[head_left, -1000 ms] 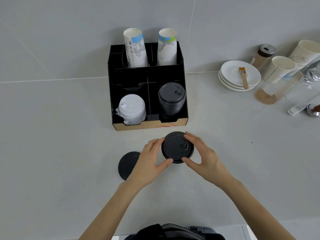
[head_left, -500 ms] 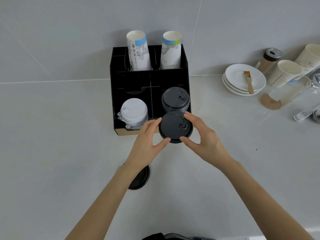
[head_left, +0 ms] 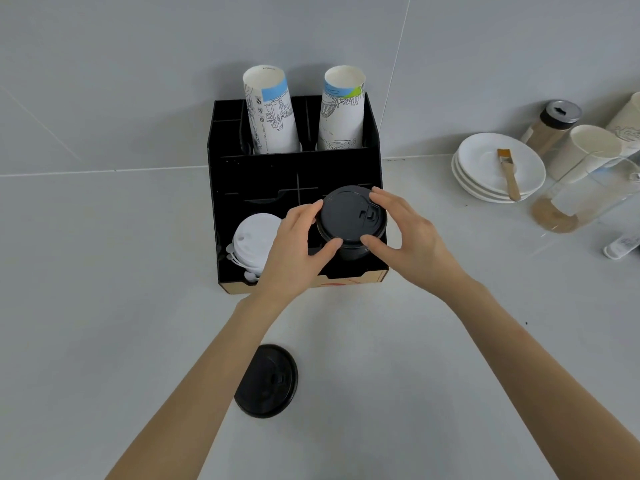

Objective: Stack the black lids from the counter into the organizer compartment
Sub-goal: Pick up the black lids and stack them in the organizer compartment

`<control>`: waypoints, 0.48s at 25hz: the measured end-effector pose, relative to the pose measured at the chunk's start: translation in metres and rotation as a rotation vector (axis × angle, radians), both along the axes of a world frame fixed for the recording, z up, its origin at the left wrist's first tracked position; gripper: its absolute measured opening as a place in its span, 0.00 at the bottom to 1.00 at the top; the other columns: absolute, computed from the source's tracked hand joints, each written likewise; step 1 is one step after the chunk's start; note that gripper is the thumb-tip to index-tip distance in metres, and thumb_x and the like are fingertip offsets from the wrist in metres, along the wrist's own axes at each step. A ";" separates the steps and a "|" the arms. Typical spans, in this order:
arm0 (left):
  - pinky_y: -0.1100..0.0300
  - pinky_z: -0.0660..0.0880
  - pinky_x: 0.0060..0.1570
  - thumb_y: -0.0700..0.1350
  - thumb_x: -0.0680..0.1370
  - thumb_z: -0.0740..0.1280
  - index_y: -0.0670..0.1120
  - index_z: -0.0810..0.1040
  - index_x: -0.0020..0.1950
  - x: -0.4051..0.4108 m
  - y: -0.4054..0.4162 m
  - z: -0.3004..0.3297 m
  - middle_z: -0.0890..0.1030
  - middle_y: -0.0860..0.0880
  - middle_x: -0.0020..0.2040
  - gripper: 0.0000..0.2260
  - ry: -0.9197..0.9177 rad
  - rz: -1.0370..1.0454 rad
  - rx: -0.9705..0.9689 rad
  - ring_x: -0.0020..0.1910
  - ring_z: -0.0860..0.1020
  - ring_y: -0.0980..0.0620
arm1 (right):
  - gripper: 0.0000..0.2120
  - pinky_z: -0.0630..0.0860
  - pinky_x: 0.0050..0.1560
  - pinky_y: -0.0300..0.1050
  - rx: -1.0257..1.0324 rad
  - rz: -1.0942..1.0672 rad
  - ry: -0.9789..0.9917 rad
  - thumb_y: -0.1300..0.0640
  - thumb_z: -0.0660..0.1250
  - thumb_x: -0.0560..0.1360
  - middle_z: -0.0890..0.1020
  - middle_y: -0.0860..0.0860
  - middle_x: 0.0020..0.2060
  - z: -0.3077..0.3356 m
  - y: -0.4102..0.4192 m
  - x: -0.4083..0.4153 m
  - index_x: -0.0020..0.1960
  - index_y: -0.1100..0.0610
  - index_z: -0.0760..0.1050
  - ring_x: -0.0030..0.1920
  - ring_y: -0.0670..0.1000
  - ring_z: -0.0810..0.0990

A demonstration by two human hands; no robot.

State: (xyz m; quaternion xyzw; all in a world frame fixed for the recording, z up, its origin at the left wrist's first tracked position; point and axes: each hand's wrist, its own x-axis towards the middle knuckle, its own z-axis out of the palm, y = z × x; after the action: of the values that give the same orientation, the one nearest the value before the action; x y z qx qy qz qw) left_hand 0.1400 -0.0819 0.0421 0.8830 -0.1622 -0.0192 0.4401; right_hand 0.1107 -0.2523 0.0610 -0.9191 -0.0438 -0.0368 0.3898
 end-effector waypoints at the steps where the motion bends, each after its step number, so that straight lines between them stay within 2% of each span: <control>1: 0.62 0.65 0.60 0.44 0.73 0.66 0.45 0.62 0.68 0.004 -0.001 -0.002 0.69 0.45 0.66 0.25 0.005 0.003 0.003 0.63 0.69 0.51 | 0.26 0.54 0.60 0.21 -0.002 0.000 0.008 0.58 0.66 0.73 0.65 0.52 0.70 -0.001 -0.001 0.004 0.68 0.56 0.61 0.69 0.49 0.64; 4: 0.58 0.67 0.61 0.44 0.73 0.66 0.45 0.62 0.68 0.013 -0.006 -0.007 0.68 0.44 0.66 0.25 0.026 0.013 0.012 0.64 0.69 0.48 | 0.25 0.55 0.63 0.30 -0.011 -0.007 0.040 0.57 0.65 0.73 0.65 0.51 0.70 -0.005 -0.003 0.013 0.68 0.55 0.61 0.69 0.48 0.63; 9: 0.55 0.67 0.63 0.44 0.74 0.66 0.44 0.62 0.68 0.021 -0.011 -0.013 0.68 0.44 0.67 0.25 0.054 0.008 0.016 0.65 0.69 0.47 | 0.25 0.54 0.62 0.30 -0.021 -0.009 0.083 0.57 0.64 0.74 0.63 0.51 0.71 -0.014 -0.008 0.021 0.68 0.55 0.60 0.70 0.49 0.62; 12: 0.53 0.68 0.63 0.44 0.73 0.66 0.44 0.62 0.68 0.019 -0.015 -0.018 0.68 0.43 0.66 0.25 0.063 0.011 0.027 0.64 0.69 0.47 | 0.26 0.55 0.64 0.35 -0.031 -0.014 0.105 0.57 0.63 0.74 0.62 0.51 0.72 -0.021 -0.008 0.020 0.69 0.55 0.59 0.70 0.50 0.61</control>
State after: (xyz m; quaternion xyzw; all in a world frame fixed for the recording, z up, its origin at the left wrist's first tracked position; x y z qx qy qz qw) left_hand 0.1594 -0.0968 0.0244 0.8887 -0.1431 -0.0467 0.4331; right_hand 0.1305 -0.2606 0.0399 -0.9259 -0.0173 0.0096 0.3773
